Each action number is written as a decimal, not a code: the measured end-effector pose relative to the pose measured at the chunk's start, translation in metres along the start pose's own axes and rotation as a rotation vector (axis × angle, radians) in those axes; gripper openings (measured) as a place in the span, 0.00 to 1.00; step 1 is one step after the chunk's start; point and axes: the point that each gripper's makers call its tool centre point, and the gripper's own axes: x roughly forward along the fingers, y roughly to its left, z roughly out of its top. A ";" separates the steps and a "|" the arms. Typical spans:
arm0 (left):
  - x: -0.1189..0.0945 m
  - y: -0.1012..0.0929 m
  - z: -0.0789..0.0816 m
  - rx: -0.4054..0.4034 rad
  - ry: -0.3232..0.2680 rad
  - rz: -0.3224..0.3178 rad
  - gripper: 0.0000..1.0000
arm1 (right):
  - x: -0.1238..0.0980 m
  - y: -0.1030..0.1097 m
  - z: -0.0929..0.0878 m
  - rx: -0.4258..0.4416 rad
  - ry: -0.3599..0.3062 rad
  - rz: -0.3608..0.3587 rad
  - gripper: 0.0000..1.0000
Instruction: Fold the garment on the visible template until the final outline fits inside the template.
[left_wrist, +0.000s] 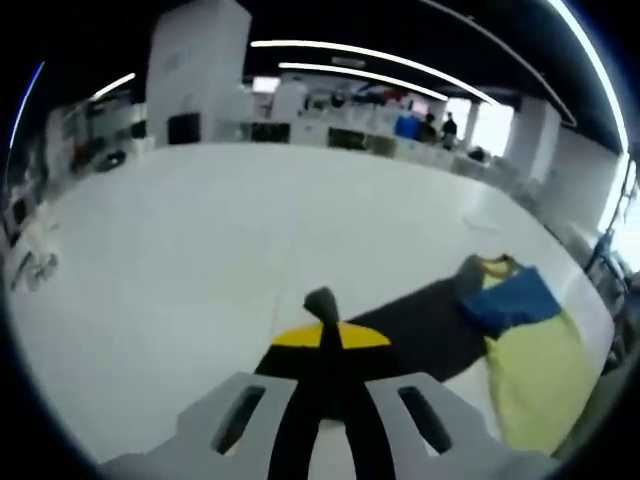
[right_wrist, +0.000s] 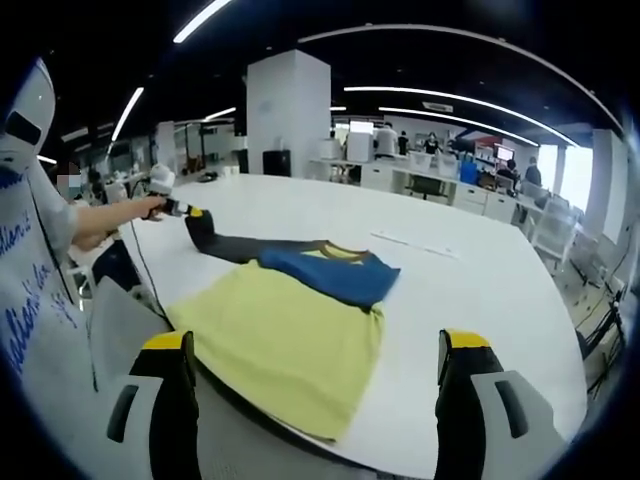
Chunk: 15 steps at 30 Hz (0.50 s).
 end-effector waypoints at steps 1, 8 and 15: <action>0.000 -0.002 0.001 0.005 0.001 -0.002 0.00 | 0.000 0.000 0.000 0.002 -0.001 0.000 1.00; -0.002 -0.015 0.010 0.030 -0.010 -0.027 0.00 | -0.005 0.000 0.002 -0.003 -0.012 -0.003 1.00; -0.005 -0.028 0.021 0.061 -0.024 -0.042 0.00 | -0.008 -0.002 0.001 -0.021 -0.006 -0.010 1.00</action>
